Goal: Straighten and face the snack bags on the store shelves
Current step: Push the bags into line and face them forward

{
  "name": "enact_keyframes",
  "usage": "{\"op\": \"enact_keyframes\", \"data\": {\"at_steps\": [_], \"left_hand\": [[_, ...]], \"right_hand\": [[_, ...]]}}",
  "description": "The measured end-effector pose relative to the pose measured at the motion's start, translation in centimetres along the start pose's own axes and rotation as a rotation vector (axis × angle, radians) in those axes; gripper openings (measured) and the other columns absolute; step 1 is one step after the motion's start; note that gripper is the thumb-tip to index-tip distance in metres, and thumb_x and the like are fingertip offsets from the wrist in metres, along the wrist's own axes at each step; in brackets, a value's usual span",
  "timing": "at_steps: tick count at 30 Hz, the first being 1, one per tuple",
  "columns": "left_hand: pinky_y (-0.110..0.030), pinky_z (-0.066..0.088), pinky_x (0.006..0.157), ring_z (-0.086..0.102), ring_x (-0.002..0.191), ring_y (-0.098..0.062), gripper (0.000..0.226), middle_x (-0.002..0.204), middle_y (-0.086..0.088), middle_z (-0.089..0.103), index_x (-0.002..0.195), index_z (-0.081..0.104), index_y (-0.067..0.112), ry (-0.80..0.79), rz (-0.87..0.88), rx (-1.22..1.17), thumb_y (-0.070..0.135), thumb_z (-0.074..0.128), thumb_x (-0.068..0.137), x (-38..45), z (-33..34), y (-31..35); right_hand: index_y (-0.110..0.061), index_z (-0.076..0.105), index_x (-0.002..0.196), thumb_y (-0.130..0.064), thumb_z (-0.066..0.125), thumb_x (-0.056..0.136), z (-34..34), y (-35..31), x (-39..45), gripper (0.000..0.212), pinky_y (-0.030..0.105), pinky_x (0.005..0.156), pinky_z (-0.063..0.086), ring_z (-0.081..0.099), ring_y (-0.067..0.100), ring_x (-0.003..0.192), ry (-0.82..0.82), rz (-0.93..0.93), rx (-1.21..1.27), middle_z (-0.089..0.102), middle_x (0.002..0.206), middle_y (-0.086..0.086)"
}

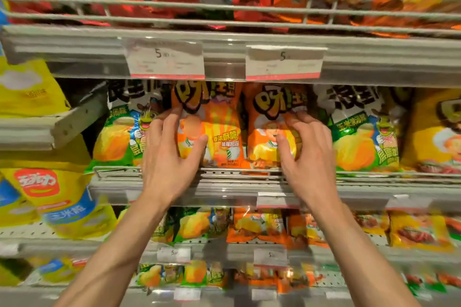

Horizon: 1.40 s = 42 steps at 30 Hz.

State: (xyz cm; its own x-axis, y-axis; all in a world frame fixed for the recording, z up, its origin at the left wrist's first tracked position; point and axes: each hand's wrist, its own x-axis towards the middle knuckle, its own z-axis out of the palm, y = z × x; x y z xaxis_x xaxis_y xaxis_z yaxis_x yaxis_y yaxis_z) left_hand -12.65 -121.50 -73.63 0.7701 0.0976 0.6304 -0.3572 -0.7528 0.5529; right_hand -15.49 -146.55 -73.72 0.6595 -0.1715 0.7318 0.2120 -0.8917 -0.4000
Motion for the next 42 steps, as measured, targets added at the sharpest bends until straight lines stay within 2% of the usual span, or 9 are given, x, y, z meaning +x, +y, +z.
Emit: {"op": "enact_keyframes", "data": {"at_steps": [7, 14, 19, 23, 25, 27, 32, 37, 42], "left_hand": [[-0.037, 0.043, 0.085, 0.046, 0.124, -0.025, 0.075, 0.134, -0.007, 0.047, 0.147, 0.041, 0.017, 0.025, 0.075, 0.14, 0.067, 0.038, 0.092, -0.3, 0.7, -0.5], [-0.042, 0.048, 0.093, 0.043, 0.135, -0.026, 0.072, 0.152, -0.006, 0.038, 0.154, 0.032, 0.021, 0.008, 0.085, 0.177, 0.066, 0.039, 0.098, -0.5, 0.4, -0.1], [-0.045, 0.043, 0.102, 0.044, 0.133, -0.03, 0.073, 0.146, -0.011, 0.042, 0.152, 0.032, 0.014, -0.016, 0.067, 0.156, 0.061, 0.047, 0.097, -0.2, 0.3, 0.6], [-0.047, 0.045, 0.102, 0.045, 0.133, -0.031, 0.082, 0.146, -0.013, 0.044, 0.153, 0.032, 0.013, -0.013, 0.059, 0.198, 0.069, 0.037, 0.094, -0.5, 0.5, 0.5], [-0.047, 0.046, 0.101, 0.045, 0.134, -0.031, 0.082, 0.148, -0.013, 0.043, 0.153, 0.032, 0.013, -0.011, 0.066, 0.209, 0.07, 0.037, 0.094, -0.7, 0.6, 0.4], [-0.048, 0.047, 0.099, 0.046, 0.133, -0.032, 0.078, 0.147, -0.014, 0.043, 0.153, 0.032, 0.012, -0.012, 0.074, 0.226, 0.067, 0.04, 0.098, -0.7, 0.6, 0.4], [-0.048, 0.048, 0.096, 0.049, 0.127, -0.035, 0.075, 0.142, -0.018, 0.045, 0.152, 0.032, 0.011, -0.041, 0.095, 0.255, 0.065, 0.038, 0.1, -0.6, 0.6, 0.3], [-0.049, 0.047, 0.099, 0.045, 0.132, -0.036, 0.073, 0.148, -0.018, 0.04, 0.152, 0.029, 0.015, -0.097, 0.093, 0.249, 0.064, 0.038, 0.098, -0.8, 0.0, 0.5], [-0.053, 0.04, 0.11, 0.03, 0.146, -0.038, 0.054, 0.161, -0.017, 0.025, 0.135, 0.041, 0.024, -0.119, 0.142, 0.23, 0.064, 0.042, 0.098, -0.9, -0.2, 0.1]], "right_hand": [[-0.011, 0.059, 0.129, -0.035, 0.052, 0.101, 0.8, 0.4, -0.3, 0.037, 0.039, 0.104, 0.043, 0.047, 0.026, 0.131, 0.009, -0.038, -0.082, 0.056, 0.136, 0.008], [-0.012, 0.062, 0.124, -0.036, 0.053, 0.101, 1.1, 0.9, -0.4, 0.034, 0.041, 0.096, 0.046, 0.047, 0.026, 0.126, 0.049, -0.096, -0.123, 0.06, 0.128, 0.008], [-0.012, 0.063, 0.124, -0.037, 0.052, 0.102, 0.8, 0.9, -0.2, 0.035, 0.04, 0.107, 0.038, 0.043, 0.025, 0.132, 0.035, -0.11, -0.08, 0.059, 0.132, 0.007], [-0.011, 0.061, 0.127, -0.032, 0.06, 0.099, -1.5, 1.5, 0.0, 0.035, 0.037, 0.116, 0.032, 0.041, 0.023, 0.135, 0.067, -0.159, 0.056, 0.055, 0.136, 0.007], [-0.011, 0.059, 0.131, -0.035, 0.062, 0.098, -3.3, 2.8, 0.2, 0.041, 0.041, 0.116, 0.032, 0.038, 0.025, 0.137, 0.125, -0.095, -0.012, 0.051, 0.141, 0.009], [-0.011, 0.051, 0.139, -0.048, 0.059, 0.096, -5.1, 4.5, 0.6, 0.058, 0.047, 0.118, 0.028, 0.032, 0.03, 0.144, 0.129, 0.048, -0.157, 0.043, 0.15, 0.014], [-0.017, 0.023, 0.156, -0.086, 0.045, 0.08, -6.6, 7.5, 0.3, 0.105, 0.055, 0.123, 0.011, 0.008, 0.035, 0.155, -0.066, 0.348, -0.317, 0.013, 0.167, 0.017], [-0.019, 0.025, 0.156, -0.077, 0.06, 0.079, -6.3, 8.1, 0.2, 0.102, 0.055, 0.122, 0.018, 0.016, 0.035, 0.153, -0.083, 0.386, -0.236, 0.015, 0.166, 0.018], [-0.02, 0.035, 0.152, -0.068, 0.069, 0.079, -7.2, 7.8, 1.5, 0.093, 0.054, 0.118, 0.027, 0.027, 0.037, 0.148, -0.034, 0.391, -0.158, 0.025, 0.16, 0.017]]}}
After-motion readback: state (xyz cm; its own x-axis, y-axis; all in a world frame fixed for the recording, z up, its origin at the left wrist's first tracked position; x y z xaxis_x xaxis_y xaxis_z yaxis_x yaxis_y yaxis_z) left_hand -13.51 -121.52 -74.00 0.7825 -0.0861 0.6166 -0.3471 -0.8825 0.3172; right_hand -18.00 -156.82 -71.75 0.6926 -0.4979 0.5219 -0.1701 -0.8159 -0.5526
